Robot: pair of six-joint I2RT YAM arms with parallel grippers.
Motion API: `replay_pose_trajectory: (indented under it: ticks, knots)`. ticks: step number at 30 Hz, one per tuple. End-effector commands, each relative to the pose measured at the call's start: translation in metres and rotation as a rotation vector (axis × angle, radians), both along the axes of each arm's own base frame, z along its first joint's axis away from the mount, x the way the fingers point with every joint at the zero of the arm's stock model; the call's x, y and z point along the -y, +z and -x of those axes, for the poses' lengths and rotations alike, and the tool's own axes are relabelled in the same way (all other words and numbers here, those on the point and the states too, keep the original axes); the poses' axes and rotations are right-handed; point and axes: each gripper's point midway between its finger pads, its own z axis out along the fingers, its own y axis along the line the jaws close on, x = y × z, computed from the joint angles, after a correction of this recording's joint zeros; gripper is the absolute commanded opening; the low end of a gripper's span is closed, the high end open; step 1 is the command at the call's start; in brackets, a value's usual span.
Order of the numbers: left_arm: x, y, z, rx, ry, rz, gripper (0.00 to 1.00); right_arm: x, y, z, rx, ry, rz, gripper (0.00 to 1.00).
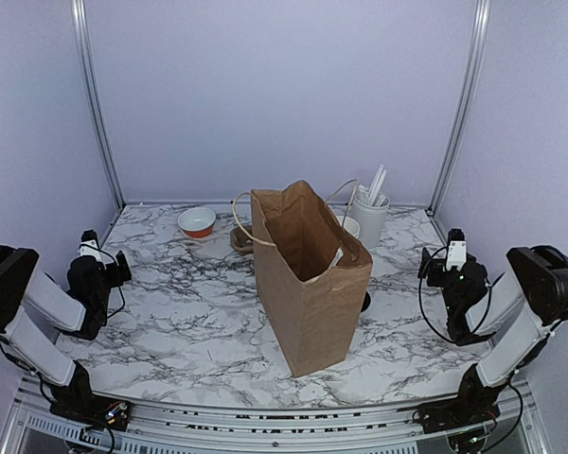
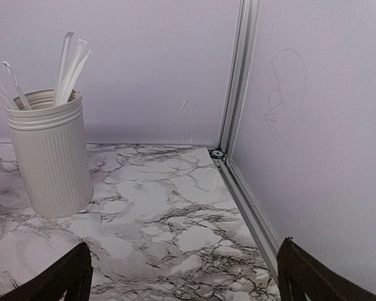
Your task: Pack the takeout coffee
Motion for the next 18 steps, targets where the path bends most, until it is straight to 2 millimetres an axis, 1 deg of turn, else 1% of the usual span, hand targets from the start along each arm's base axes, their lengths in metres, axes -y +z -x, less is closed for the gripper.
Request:
replay_pose_trajectory:
  ticks: [1,18]
  knots:
    - [0.0086,0.0162,-0.011,0.06,-0.063,-0.016,0.99,0.0019,0.0049,-0.0054,0.012,-0.006,-0.005,1.0]
    - [0.0077,0.0154,-0.0105,0.055,-0.059,-0.013,0.99,0.0014,0.0046,-0.0051,0.011,-0.003,-0.005,1.0]
